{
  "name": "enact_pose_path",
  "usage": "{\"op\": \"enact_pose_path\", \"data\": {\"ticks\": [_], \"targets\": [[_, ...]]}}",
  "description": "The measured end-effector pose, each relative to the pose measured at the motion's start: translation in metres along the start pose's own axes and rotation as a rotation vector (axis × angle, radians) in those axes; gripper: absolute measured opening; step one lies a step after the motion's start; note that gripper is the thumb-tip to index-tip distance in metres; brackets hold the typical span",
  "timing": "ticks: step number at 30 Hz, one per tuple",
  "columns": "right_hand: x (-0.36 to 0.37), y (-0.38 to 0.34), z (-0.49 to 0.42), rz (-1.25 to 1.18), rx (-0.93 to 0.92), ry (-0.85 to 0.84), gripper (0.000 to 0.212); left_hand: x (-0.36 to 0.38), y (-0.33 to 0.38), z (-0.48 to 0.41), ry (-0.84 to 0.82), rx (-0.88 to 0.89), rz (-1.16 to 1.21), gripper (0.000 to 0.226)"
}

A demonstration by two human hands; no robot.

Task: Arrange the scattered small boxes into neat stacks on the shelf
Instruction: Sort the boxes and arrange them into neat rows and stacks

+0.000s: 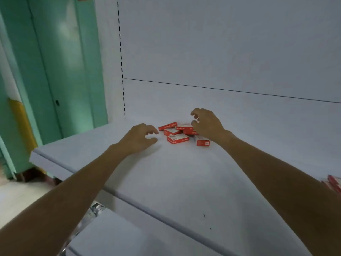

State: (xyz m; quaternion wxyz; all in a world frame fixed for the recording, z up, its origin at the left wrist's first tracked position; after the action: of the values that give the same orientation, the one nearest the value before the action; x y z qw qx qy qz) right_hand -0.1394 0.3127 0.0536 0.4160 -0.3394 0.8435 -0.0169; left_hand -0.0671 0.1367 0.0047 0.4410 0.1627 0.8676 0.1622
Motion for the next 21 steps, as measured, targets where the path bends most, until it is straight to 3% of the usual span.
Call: {"op": "enact_pose_path", "data": {"ticks": [12,17,21], "targets": [[0.033,0.027,-0.034,0.170,0.166,0.037,0.037,0.056,-0.033,-0.095,-0.164,0.102,0.118,0.034],[0.054,0.023,-0.019,0.263,0.213,-0.063,0.046,0.085,-0.020,-0.103,-0.310,0.217,0.165,0.042],[0.063,0.018,-0.016,0.375,0.202,-0.083,0.050,0.095,-0.018,-0.101,-0.356,0.282,0.151,0.024]]}}
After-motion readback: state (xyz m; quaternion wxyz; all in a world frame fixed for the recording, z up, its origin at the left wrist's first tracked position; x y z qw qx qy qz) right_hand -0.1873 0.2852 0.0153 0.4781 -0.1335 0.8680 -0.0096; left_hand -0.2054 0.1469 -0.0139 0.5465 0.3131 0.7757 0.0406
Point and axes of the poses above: each hand's wrist, its own z-axis away from the middle knuckle, its own x-axis out of the palm, y = z × x, the point moved 10 cm from there along -z, towards the middle knuckle, and after that the axes turned 14 degrees about y, right-handed, at the moved point
